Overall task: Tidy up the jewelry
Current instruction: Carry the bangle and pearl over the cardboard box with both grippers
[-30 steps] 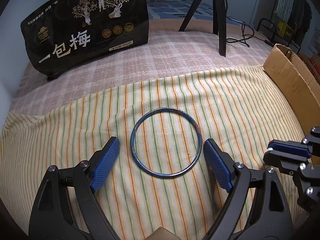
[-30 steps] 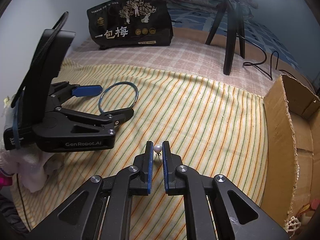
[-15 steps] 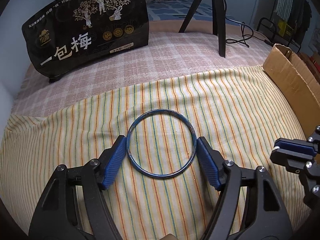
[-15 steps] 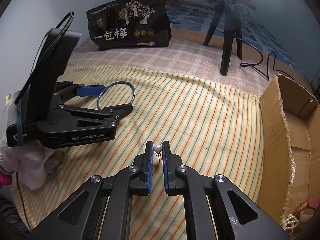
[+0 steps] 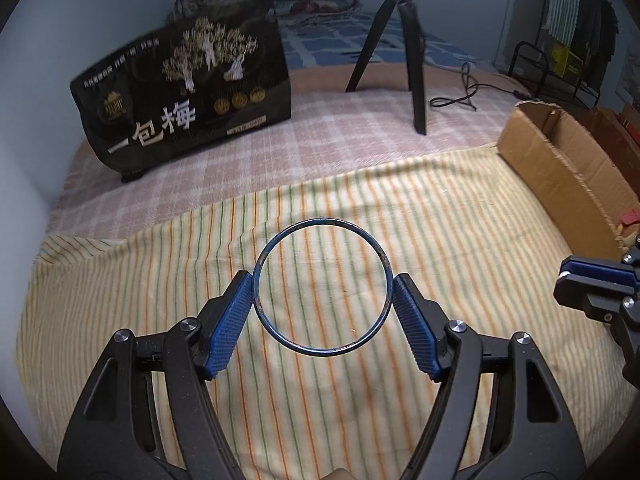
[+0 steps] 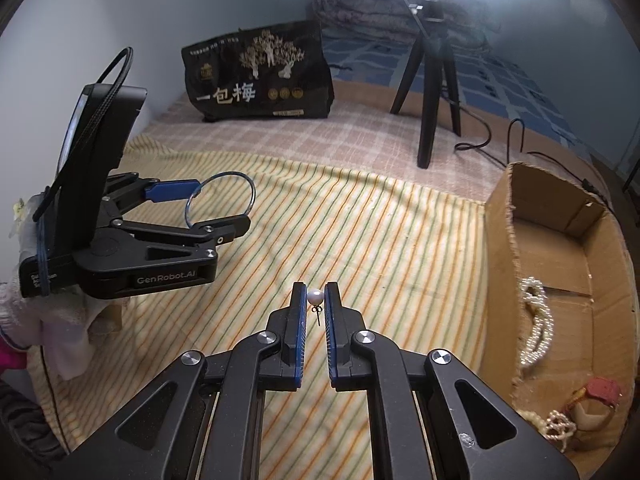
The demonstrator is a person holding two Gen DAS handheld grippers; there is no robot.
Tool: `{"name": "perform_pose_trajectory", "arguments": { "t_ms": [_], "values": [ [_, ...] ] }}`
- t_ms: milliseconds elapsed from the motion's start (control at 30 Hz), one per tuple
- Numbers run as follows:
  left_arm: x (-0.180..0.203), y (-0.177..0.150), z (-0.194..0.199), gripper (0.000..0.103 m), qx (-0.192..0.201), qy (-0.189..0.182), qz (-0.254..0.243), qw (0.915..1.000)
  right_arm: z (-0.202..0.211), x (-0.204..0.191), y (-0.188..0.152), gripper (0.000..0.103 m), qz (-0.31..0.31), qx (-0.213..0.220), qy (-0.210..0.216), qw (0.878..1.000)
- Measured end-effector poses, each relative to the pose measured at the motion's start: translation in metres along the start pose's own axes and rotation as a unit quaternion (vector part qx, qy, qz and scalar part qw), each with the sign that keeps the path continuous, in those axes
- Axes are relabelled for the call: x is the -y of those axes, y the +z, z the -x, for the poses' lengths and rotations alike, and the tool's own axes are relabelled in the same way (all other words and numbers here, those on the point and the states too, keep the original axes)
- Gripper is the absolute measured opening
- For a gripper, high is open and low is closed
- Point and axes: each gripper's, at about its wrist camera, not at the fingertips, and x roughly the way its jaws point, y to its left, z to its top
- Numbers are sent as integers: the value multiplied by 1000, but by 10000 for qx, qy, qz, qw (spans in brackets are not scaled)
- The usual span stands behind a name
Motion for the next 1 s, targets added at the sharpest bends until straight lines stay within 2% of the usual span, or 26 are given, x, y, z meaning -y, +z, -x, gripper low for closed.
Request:
{"name": "perform_pose_trajectory", "arguments": {
  "t_ms": [500,1000],
  "values": [
    [58,11,73,73,489,-317,58,9983,67,34,-13,7,-283,454,-127,9985],
    [147,14,88,73,658,-815,-180,9943,105,115,-29,7,-1085,720,-440,9905]
  ]
}}
